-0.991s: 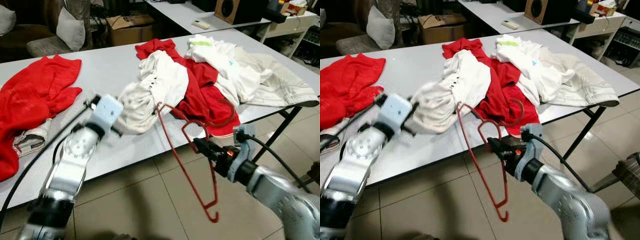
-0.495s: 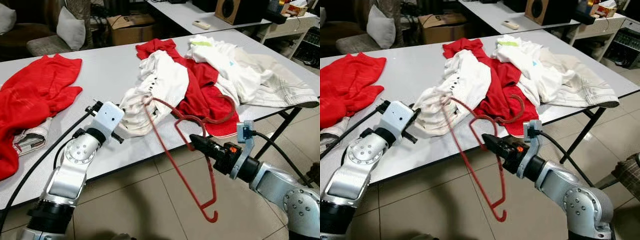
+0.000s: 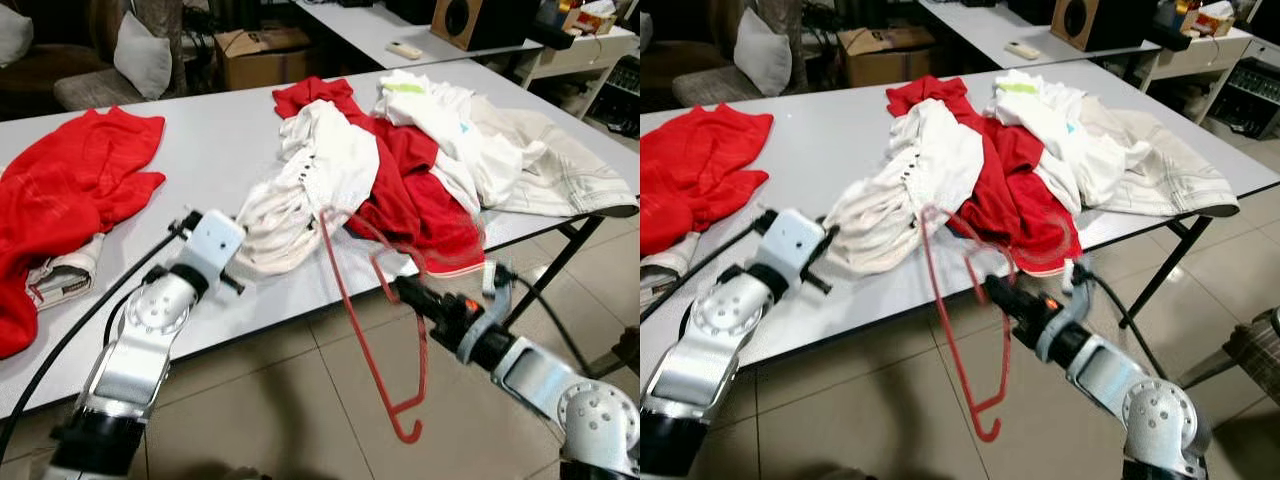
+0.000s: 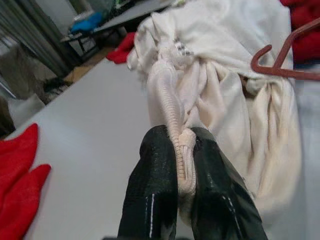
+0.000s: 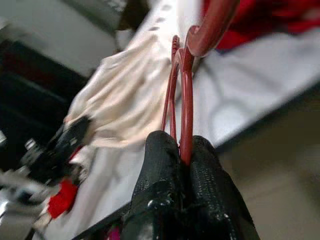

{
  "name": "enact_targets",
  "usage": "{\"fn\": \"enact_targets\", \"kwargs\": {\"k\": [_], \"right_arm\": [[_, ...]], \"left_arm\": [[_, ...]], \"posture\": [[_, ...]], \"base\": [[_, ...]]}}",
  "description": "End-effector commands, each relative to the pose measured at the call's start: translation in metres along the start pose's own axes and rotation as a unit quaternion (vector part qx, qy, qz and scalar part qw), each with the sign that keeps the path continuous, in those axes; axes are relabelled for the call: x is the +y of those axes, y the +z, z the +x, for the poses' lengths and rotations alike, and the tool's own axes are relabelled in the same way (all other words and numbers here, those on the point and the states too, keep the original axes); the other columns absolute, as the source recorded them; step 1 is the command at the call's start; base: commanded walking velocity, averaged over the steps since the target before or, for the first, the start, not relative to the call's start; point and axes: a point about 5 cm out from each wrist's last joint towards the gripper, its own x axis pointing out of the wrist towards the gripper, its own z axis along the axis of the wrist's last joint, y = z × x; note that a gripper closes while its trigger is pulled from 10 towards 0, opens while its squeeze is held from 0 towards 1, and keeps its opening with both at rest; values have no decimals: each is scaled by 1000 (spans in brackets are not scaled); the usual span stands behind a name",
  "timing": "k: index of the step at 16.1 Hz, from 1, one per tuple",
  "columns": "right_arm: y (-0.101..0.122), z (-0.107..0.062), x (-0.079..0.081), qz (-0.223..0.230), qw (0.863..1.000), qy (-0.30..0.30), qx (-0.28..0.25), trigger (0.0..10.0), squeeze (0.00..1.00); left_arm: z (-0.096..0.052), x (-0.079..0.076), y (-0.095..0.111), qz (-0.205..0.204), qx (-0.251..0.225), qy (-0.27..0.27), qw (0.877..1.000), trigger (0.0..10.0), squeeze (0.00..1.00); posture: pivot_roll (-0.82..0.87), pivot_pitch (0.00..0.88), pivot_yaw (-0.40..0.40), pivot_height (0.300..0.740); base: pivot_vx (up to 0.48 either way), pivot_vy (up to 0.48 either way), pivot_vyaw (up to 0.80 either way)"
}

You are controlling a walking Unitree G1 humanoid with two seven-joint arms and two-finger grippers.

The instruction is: Hang hanger

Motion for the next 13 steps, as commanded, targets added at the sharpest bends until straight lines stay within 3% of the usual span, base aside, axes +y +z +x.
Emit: {"fn": "enact_targets", "kwargs": {"k": [1, 2, 3, 4, 6, 10, 13], "right_arm": [[5, -2, -5, 18, 1000, -15, -14, 10000, 0], [10, -2, -8, 36, 999, -21, -28, 10000, 0], [12, -2, -8, 37, 999, -21, -30, 10000, 0], [14, -3, -8, 33, 999, -25, -31, 10000, 0], [19, -5, -10, 33, 998, -32, -34, 10000, 0], [22, -5, -9, 19, 999, -35, -26, 10000, 0], [23, -4, -4, -4, 999, -26, -19, 10000, 0]], "left_arm": [[-3, -2, -1, 6, 1, -21, 1000, 0, 0], [-5, -4, -6, 12, 11, -32, 999, 2392, 0], [-7, -6, -8, 10, 13, -61, 998, 10000, 529], [-9, -3, -9, 20, 14, -78, 997, 10000, 1000], [-14, 7, -6, 10, 5, -105, 994, 10000, 1000], [-17, 17, 15, -61, -51, -203, 976, 10000, 1000], [3, 28, 19, -74, -57, -165, 982, 10000, 1000]], "posture": [[-97, 0, -43, 740], [-93, 0, -45, 740], [-93, 0, -45, 740], [-90, 0, -44, 740], [-90, 0, -44, 740], [-94, 0, -36, 740], [-96, 0, -36, 740]], "base": [[0, 0, 0], [0, 0, 0], [0, 0, 0], [0, 0, 0], [0, 0, 0], [0, 0, 0], [0, 0, 0]]}}
